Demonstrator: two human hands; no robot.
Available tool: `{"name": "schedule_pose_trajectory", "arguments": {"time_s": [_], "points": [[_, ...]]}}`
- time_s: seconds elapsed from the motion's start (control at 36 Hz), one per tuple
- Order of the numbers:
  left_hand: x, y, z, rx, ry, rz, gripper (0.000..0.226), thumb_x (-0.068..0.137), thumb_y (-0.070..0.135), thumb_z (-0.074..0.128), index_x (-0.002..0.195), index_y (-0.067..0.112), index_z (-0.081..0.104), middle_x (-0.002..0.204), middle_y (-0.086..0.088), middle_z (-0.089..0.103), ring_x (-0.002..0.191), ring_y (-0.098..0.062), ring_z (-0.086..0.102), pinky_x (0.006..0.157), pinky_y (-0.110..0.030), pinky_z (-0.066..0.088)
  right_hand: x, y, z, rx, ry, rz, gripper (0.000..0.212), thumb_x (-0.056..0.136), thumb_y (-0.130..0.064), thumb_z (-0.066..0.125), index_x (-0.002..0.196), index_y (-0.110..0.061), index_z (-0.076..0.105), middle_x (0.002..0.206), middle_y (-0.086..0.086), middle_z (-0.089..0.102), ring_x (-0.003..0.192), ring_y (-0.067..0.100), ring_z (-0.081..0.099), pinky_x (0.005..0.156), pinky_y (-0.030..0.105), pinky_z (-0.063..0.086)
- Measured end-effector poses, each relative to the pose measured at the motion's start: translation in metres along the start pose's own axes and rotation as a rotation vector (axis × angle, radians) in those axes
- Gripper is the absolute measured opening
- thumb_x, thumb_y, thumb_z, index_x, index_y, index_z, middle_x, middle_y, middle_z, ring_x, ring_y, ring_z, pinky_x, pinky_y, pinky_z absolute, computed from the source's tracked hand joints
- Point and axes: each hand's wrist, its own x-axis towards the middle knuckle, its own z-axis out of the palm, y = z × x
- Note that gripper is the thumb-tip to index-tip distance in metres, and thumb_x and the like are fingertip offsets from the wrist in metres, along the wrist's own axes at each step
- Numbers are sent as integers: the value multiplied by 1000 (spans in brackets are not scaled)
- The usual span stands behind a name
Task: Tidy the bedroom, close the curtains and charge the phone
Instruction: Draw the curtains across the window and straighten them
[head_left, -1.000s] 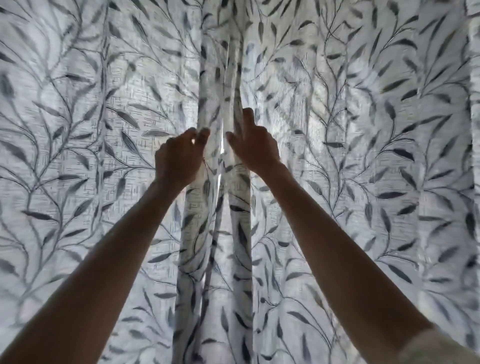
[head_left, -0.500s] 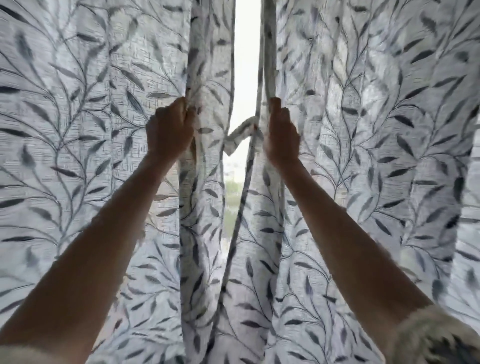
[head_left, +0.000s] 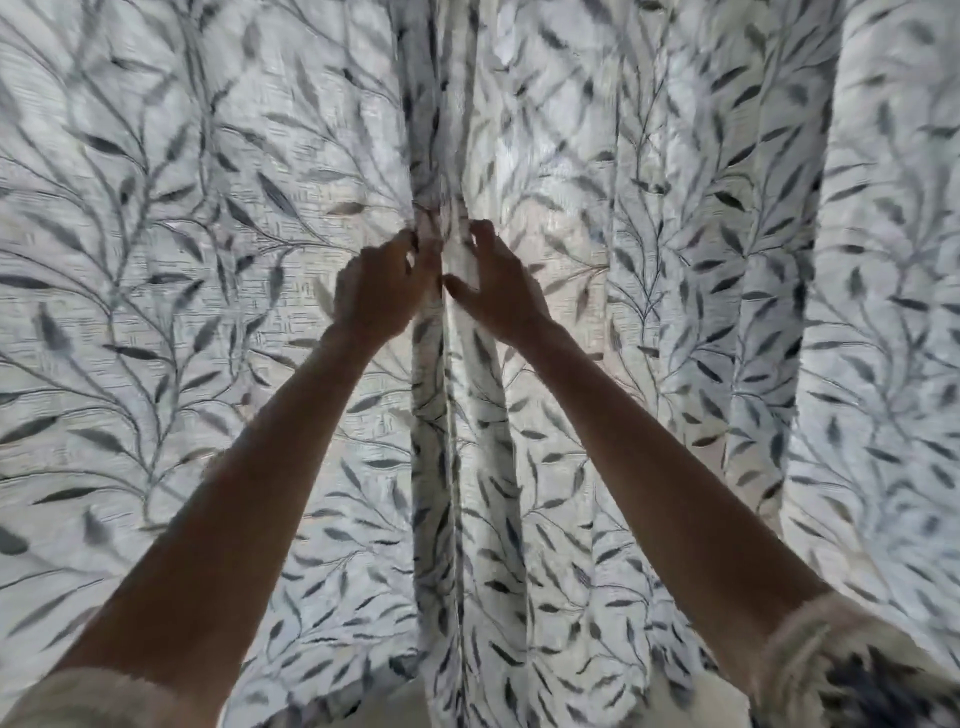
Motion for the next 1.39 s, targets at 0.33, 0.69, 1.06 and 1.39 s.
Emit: {"name": "schedule_pose_trajectory", "arguments": {"time_s": [0.33, 0.69, 1.06, 1.39], "points": [[-59, 21, 15, 75, 22, 144, 78, 92, 59, 28, 148, 7, 11, 156, -12, 14, 144, -25, 14, 115, -45, 10, -71, -1, -34, -365, -11, 87, 81, 91, -43, 50, 149, -3, 10, 157, 15, 11, 139, 29, 28, 105, 46, 29], [-100, 53, 23, 51, -106, 182, 78, 93, 56, 26, 148, 6, 3, 157, -14, 4, 145, -25, 2, 117, -42, 0, -127, 10, -72, -531, -138, 195, 64, 92, -15, 45, 150, -15, 17, 159, 4, 11, 144, 19, 20, 113, 52, 17], [-202, 138, 37, -41, -308, 132, 59, 90, 37, 48, 137, 6, 32, 147, -19, 30, 132, -36, 32, 107, -59, 15, -243, 28, -184, -724, -298, 453, 53, 78, -9, 49, 131, -14, 46, 136, 8, 45, 126, 30, 38, 103, 46, 29], [-383, 270, 62, -308, -744, 205, 49, 86, 31, 56, 124, 2, 46, 122, -22, 50, 109, -37, 49, 92, -51, 33, -421, 18, -300, -804, -382, 881, 40, 82, -11, 53, 122, -13, 50, 130, 7, 50, 124, 30, 38, 98, 43, 29]]}}
